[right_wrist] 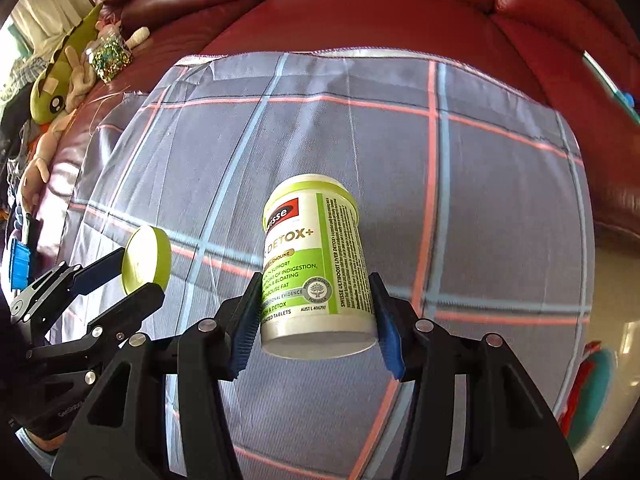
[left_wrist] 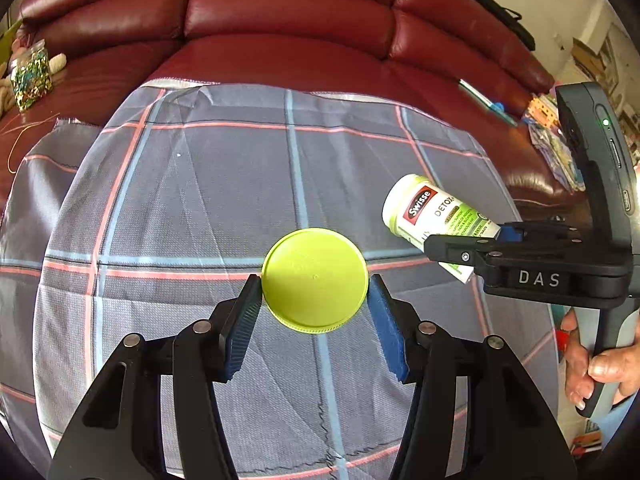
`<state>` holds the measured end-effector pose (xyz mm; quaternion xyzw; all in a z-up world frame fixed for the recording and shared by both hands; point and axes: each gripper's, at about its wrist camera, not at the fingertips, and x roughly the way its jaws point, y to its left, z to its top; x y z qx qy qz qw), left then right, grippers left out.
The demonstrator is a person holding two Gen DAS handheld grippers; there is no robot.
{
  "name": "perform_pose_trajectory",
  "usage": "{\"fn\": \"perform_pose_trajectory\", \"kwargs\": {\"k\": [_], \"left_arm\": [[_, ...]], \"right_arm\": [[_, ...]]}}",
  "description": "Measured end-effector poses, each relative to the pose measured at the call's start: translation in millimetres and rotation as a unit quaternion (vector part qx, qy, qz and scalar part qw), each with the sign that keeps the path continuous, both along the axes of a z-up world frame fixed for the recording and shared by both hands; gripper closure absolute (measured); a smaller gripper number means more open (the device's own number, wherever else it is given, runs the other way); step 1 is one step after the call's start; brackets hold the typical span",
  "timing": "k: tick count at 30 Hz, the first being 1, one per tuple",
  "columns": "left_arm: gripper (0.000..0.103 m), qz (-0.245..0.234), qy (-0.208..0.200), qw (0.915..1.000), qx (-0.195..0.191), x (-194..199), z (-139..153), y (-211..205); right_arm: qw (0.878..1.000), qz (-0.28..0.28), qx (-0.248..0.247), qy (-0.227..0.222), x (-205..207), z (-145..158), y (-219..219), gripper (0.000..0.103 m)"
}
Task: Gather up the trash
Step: 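Carry the yellow-green lid and Swisse bottle with both tools over the teal bin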
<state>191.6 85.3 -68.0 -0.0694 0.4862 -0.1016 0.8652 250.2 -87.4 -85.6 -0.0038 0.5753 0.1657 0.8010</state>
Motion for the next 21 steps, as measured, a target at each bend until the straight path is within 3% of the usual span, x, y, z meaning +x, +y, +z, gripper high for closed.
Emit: {"fn": "perform_pose_trajectory", "kwargs": {"k": [12,21], "left_arm": [[0.048,-0.052,-0.002,0.9986,0.011,-48,13,-64],[0.047,-0.104,-0.028,0.9939,0.025,-65,39,-119]], "right_arm": [[0.993,-0.077,0.09,-0.001,-91,12,-87,0.054],[0.981,-0.129,0.14,-0.038,-127,42,-152,0.054]]}}
